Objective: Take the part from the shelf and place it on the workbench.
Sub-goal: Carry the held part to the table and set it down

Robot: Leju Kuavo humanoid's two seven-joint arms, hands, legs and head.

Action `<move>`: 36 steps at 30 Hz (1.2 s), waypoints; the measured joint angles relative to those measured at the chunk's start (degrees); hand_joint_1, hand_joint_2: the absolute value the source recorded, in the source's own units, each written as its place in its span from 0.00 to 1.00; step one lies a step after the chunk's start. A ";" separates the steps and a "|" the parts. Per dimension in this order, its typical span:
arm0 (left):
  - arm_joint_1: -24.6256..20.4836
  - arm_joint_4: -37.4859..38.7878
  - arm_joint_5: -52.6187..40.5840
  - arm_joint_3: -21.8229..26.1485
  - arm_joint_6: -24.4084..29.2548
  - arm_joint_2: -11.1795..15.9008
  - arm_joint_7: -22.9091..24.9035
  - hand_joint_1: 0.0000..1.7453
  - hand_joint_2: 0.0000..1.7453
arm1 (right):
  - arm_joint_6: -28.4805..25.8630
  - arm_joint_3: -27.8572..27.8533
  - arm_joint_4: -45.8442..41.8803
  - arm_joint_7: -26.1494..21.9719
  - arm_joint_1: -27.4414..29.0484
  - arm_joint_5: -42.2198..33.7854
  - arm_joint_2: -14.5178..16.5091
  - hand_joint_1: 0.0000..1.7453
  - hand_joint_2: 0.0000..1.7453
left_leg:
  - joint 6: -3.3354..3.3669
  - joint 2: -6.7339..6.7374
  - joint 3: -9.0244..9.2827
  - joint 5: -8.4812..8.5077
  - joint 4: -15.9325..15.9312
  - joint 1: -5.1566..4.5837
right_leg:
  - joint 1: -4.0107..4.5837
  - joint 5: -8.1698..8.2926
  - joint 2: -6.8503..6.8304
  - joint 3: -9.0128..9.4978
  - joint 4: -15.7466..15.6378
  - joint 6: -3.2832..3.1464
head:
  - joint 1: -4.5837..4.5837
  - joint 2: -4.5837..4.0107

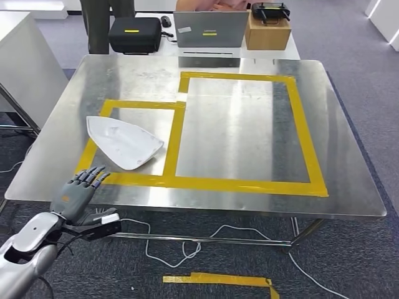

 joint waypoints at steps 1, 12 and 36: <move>0.08 0.01 -0.08 0.00 -0.01 -0.05 0.02 0.00 0.00 | -0.03 0.14 0.00 -0.01 -0.02 -0.13 -0.06 0.00 0.00 | 0.10 0.00 -0.84 0.60 0.05 -0.08 | 0.00 -1.87 0.02 -0.78 3.58 0.06 | 0.04 0.00; 0.38 0.07 -0.59 0.38 -0.49 0.17 0.56 0.00 0.00 | -1.08 2.04 0.00 -0.03 -0.65 -2.53 -0.88 0.00 0.00 | -2.15 -0.17 -6.24 4.10 1.79 -0.39 | 0.16 3.03 0.08 11.25 -11.47 -1.76 | 0.04 0.01; 13.27 9.63 5.30 1.54 -10.62 -3.63 6.47 0.00 0.00 | -4.77 7.68 -1.26 0.73 -1.01 -9.63 -3.25 0.00 0.00 | -0.18 0.34 -3.27 2.37 -0.17 -0.12 | 0.11 1.98 0.12 4.11 2.32 0.28 | 0.31 0.00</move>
